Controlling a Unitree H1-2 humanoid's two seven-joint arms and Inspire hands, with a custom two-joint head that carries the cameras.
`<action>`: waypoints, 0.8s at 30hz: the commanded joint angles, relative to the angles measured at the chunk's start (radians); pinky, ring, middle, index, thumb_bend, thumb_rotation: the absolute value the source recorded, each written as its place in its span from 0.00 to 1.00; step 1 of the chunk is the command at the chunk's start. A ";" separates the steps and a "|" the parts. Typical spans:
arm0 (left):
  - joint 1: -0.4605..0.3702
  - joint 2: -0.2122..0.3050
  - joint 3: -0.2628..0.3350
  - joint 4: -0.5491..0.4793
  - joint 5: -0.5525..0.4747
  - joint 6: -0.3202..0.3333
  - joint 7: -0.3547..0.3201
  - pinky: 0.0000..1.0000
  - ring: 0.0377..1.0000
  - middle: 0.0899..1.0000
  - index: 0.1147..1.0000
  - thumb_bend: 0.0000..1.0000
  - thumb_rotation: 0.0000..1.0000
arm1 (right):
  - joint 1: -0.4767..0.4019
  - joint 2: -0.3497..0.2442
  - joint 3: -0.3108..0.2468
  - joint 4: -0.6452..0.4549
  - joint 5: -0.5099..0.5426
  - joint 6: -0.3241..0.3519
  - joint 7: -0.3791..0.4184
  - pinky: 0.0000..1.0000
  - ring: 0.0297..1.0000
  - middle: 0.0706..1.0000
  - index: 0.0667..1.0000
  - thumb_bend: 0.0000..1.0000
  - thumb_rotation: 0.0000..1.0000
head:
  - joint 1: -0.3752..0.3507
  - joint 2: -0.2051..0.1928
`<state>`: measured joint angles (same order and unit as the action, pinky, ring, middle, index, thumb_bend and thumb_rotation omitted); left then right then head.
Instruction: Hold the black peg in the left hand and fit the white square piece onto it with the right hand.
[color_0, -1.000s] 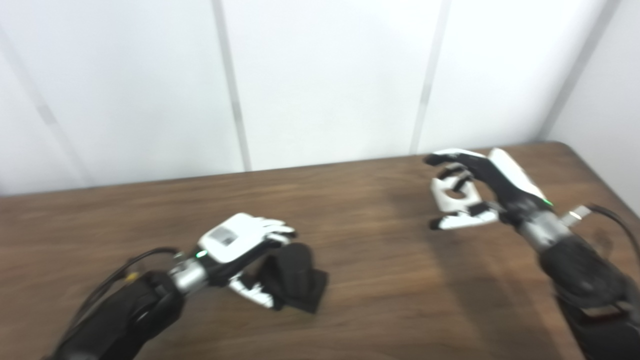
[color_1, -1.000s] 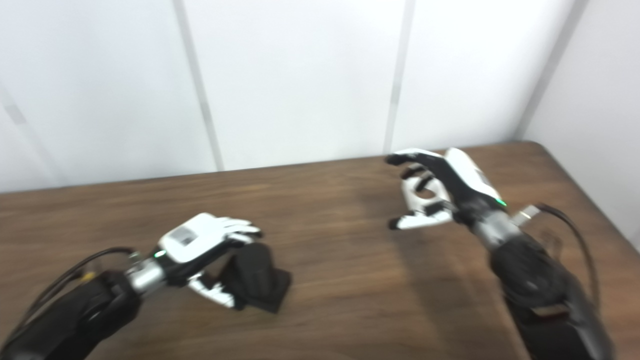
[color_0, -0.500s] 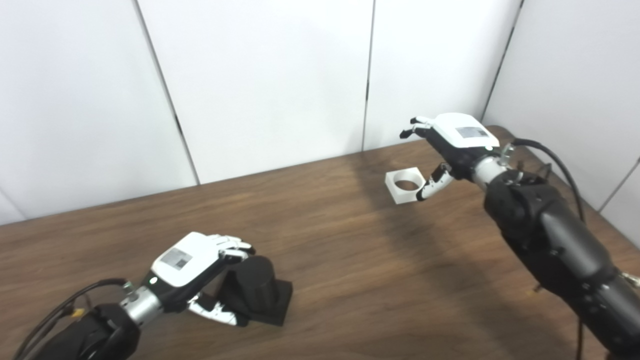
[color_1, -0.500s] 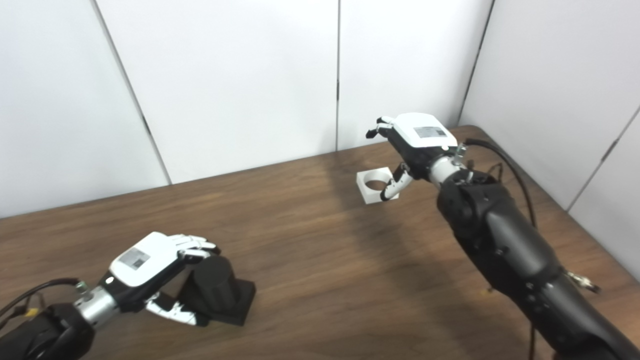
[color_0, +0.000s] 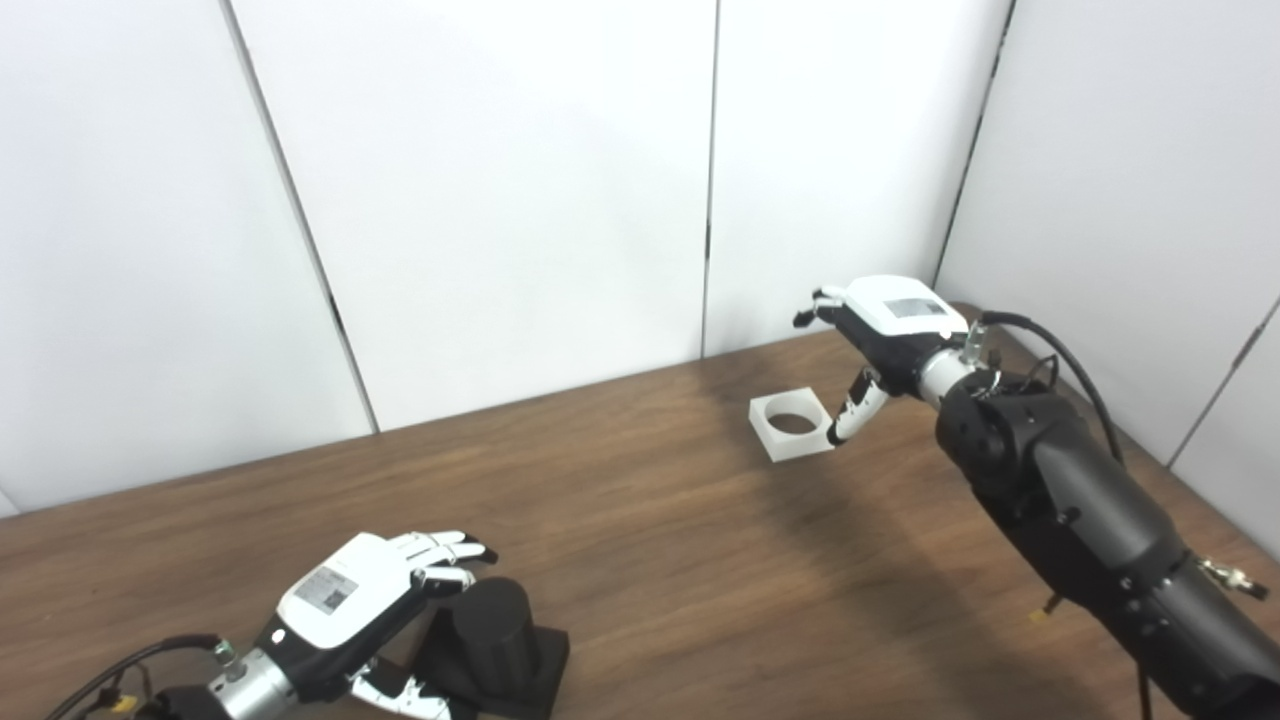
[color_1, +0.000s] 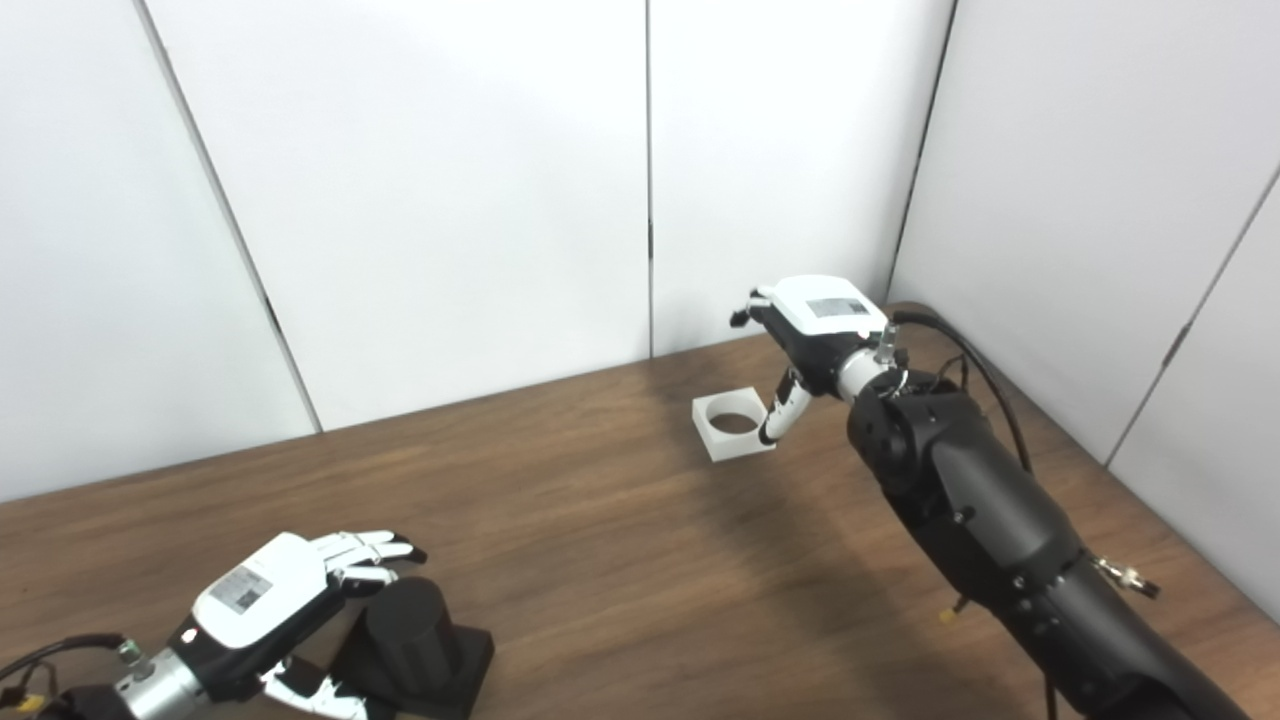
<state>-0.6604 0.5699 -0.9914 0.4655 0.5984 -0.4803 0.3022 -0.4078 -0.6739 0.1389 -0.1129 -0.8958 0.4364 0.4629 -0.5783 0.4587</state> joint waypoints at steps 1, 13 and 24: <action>0.048 0.041 -0.074 0.053 0.072 0.010 -0.073 0.81 0.87 0.84 0.43 0.52 0.07 | -0.065 -0.025 -0.003 0.001 -0.005 -0.016 -0.006 0.80 0.92 0.93 0.81 0.85 0.06 | 0.002 0.002; 0.054 0.045 -0.084 0.042 0.071 0.011 -0.063 0.81 0.86 0.82 0.42 0.52 0.07 | -0.127 -0.012 0.067 0.149 -0.024 -0.036 -0.028 0.74 0.88 0.91 0.80 0.86 0.07 | 0.013 0.014; 0.059 0.050 -0.062 0.012 0.070 0.010 -0.098 0.80 0.84 0.81 0.42 0.52 0.06 | -0.167 0.012 0.123 0.245 -0.018 -0.061 -0.046 0.74 0.87 0.90 0.80 0.85 0.08 | 0.018 0.019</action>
<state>-0.6628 0.5799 -1.0034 0.4559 0.5945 -0.4799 0.3112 -0.5162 -0.6442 0.2687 0.1434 -0.9002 0.3899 0.4478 -0.5599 0.4770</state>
